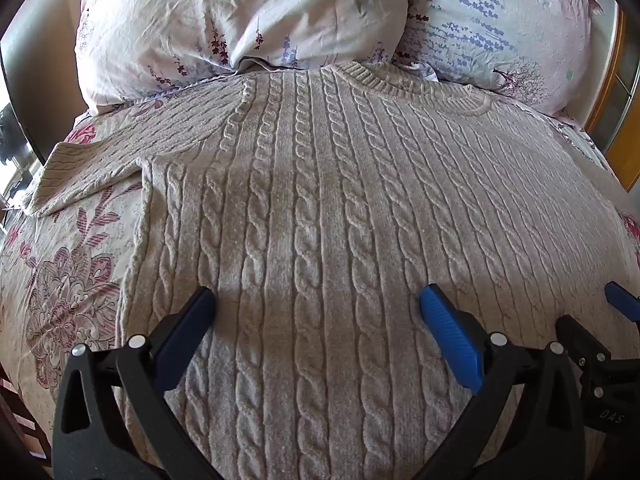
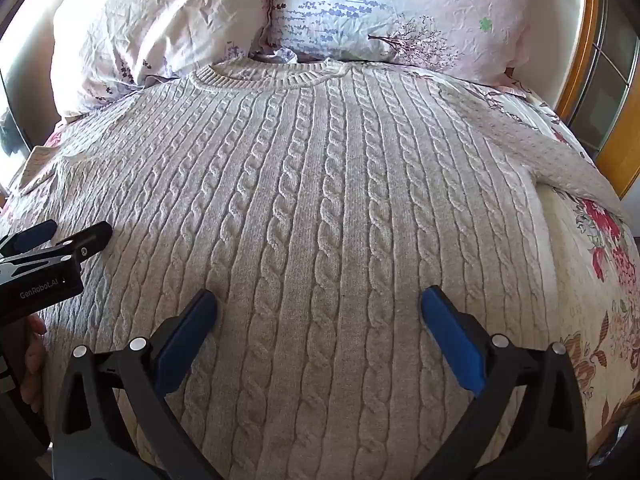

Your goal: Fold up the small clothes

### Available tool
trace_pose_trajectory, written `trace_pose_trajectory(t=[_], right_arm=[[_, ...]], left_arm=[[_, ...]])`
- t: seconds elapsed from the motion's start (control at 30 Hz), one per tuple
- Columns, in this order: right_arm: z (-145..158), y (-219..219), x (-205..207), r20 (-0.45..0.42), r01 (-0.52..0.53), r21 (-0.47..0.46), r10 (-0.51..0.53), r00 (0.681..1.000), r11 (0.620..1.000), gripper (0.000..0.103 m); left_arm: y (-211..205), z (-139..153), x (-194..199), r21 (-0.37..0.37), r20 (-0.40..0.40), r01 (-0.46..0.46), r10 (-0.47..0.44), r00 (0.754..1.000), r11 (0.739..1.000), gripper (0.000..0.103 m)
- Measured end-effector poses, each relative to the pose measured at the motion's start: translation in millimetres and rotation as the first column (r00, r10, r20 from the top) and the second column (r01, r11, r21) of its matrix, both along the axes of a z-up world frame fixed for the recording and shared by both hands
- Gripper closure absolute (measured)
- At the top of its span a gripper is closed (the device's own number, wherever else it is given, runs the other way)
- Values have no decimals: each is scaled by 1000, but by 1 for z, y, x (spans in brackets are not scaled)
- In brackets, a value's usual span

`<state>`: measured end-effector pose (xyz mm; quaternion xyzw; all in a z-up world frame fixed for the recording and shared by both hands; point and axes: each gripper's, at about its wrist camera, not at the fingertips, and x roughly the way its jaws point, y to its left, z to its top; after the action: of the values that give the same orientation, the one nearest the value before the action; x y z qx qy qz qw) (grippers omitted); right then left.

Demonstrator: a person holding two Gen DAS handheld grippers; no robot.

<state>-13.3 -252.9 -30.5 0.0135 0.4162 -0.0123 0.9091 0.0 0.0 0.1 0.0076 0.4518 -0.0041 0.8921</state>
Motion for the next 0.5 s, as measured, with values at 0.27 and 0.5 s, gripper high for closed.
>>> trace_pose_trajectory(t=[0.27, 0.5], right_arm=[[0, 0, 0, 4, 0, -1, 0, 1000, 1000, 1], [0, 0, 0, 5, 0, 0, 0, 1000, 1000, 1]], left_arm=[[0, 0, 0, 1, 0, 0, 0, 1000, 1000, 2], [0, 0, 0, 1, 0, 0, 0, 1000, 1000, 2]])
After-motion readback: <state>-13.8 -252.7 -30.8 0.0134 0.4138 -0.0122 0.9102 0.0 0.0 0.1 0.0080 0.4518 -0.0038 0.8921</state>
